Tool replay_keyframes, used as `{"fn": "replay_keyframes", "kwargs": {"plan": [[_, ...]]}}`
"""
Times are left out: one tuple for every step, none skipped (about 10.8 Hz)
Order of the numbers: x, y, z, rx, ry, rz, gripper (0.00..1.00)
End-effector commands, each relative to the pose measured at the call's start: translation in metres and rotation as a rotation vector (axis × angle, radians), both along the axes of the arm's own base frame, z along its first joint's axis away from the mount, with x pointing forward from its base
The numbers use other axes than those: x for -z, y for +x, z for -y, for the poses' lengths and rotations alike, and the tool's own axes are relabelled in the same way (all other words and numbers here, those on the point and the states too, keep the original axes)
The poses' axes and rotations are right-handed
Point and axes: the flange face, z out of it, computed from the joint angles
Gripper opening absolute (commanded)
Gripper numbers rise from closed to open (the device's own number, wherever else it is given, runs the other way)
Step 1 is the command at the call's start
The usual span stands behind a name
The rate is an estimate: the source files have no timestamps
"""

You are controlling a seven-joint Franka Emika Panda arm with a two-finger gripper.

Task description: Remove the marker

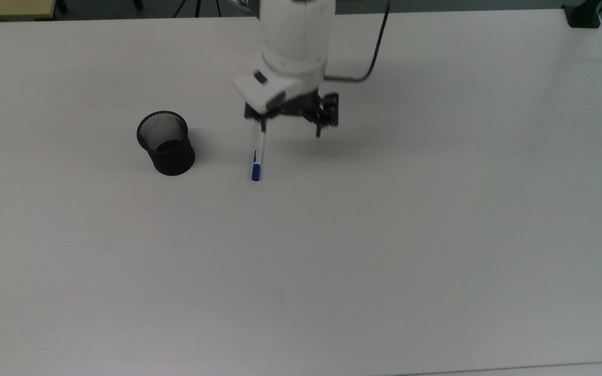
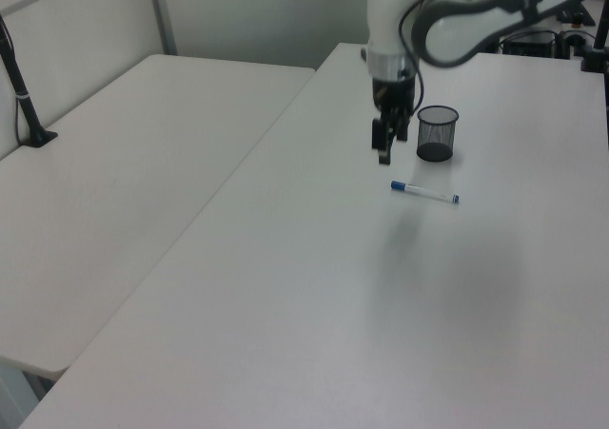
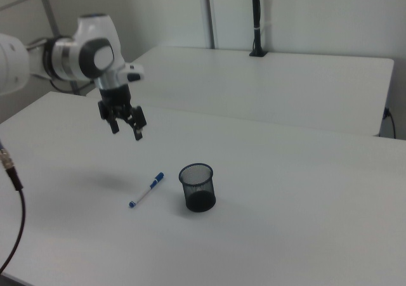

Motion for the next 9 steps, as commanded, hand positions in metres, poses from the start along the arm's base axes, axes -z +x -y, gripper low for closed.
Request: {"fn": "replay_keyframes", "kwargs": {"plan": [[-0.087,-0.041,0.040,0.078,-0.045,0.028,1.00],[-0.110,-0.052,0.054,0.107,-0.048,0.040,1.00],[-0.129,-0.061,0.073,0.153,-0.041,0.059,1.00],[-0.142,-0.067,0.087,0.180,-0.038,0.077,1.00],[-0.149,-0.070,0.091,0.189,-0.035,0.089,1.00],[-0.153,-0.071,0.095,0.192,-0.022,0.098,1.00],[-0.153,-0.070,0.096,0.184,-0.020,0.104,1.00],[-0.155,-0.069,0.098,0.163,-0.019,0.117,1.00],[-0.153,-0.069,0.105,0.141,-0.019,0.115,1.00]]}}
